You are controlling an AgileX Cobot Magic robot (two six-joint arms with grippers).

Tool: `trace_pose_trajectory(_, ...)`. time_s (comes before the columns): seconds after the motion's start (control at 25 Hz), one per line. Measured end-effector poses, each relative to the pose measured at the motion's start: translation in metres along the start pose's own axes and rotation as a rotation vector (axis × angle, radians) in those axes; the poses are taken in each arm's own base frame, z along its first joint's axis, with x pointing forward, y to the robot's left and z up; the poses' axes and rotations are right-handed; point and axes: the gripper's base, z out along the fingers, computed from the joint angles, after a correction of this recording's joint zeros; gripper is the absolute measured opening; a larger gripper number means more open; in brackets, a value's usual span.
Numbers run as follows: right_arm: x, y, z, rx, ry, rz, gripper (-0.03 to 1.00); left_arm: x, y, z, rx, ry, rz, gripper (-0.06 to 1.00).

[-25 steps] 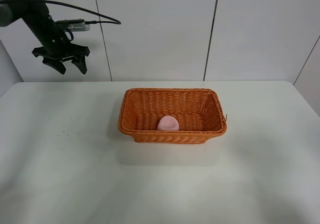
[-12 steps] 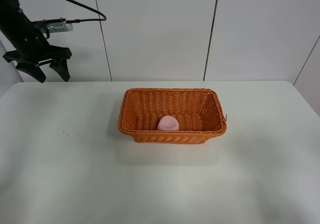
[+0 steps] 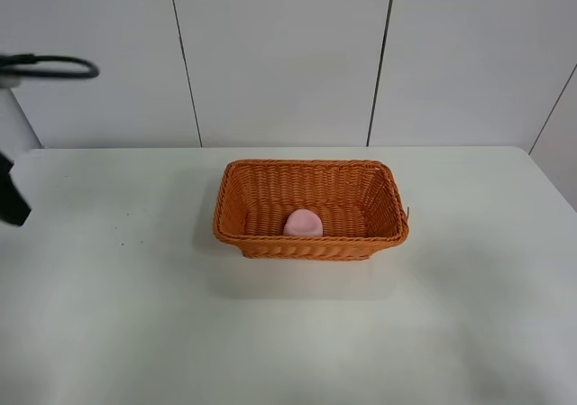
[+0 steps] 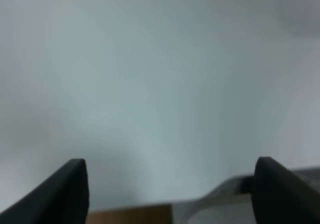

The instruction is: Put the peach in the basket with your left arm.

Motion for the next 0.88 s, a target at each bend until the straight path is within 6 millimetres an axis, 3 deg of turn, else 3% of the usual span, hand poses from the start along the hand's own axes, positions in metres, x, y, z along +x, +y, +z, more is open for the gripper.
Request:
trace_pose_trajectory(0.2, 0.000, 0.000, 0.000, 0.000, 0.000, 0.000, 0.69, 0.079, 0.000, -0.006, -0.051, -0.131, 0.022, 0.78)
trace_pose_trajectory(0.44, 0.000, 0.000, 0.000, 0.000, 0.000, 0.000, 0.69, 0.140, -0.002, 0.000, -0.066, -0.360, 0.038, 0.78)
trace_pose_trajectory(0.64, 0.000, 0.000, 0.000, 0.000, 0.000, 0.000, 0.69, 0.171, -0.001, 0.016, -0.070, -0.462, 0.046, 0.78)
trace_pose_trajectory(0.88, 0.000, 0.000, 0.000, 0.000, 0.000, 0.000, 0.69, 0.180, -0.002, 0.015, -0.074, -0.538, 0.051, 0.78)
